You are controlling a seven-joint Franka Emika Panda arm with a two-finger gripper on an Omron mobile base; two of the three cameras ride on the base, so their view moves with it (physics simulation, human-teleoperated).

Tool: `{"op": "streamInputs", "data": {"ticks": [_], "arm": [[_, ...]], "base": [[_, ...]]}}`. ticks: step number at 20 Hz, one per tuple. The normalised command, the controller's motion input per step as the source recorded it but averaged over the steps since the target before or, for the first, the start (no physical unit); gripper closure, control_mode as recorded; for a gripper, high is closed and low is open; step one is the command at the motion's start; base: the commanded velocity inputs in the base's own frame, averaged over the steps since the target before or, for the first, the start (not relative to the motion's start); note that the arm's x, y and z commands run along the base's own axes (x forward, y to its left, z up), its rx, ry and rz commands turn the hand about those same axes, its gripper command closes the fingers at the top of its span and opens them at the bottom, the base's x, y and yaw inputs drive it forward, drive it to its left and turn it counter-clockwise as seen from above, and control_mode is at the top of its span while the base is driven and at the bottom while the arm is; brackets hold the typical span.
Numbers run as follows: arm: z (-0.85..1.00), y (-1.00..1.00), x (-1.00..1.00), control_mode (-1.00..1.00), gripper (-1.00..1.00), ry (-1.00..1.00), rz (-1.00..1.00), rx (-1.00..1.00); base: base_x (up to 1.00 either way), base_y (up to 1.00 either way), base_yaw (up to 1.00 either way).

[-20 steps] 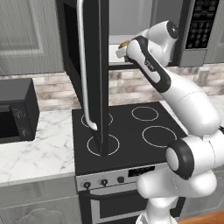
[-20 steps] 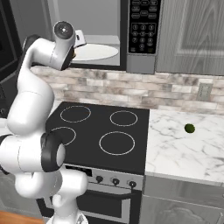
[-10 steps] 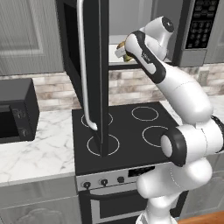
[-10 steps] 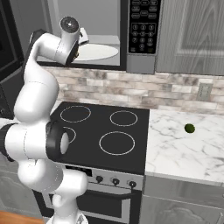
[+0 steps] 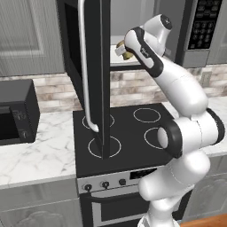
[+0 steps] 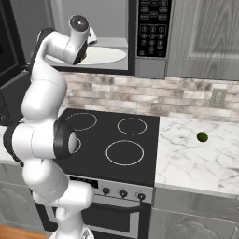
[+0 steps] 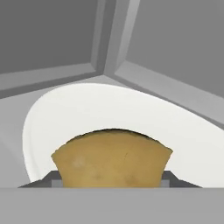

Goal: Place the sponge inside the microwave to prepare for sanitizing.

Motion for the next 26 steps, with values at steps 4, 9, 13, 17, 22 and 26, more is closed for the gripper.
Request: {"op": "streamInputs", "data": {"ticks": [4, 9, 13, 17, 22, 26], "arm": [[-0.14, 0.08, 0.26, -1.00, 1.00, 0.00, 0.00, 0.00], [-0.17, 0.09, 0.27, -1.00, 1.00, 0.03, 0.00, -0.02], [-0.18, 0.06, 0.25, -1.00, 1.00, 0.04, 0.00, -0.02], [-0.16, 0.02, 0.23, -1.00, 1.00, 0.04, 0.00, -0.02], [-0.19, 0.00, 0.23, -1.00, 1.00, 0.04, 0.01, -0.01], [-0.21, 0.00, 0.17, -1.00, 1.00, 0.01, 0.04, -0.01]], "base": [[0.00, 0.00, 0.00], [0.00, 0.00, 0.00], [0.00, 0.00, 0.00], [0.00, 0.00, 0.00], [0.00, 0.00, 0.00], [0.00, 0.00, 0.00]]}}
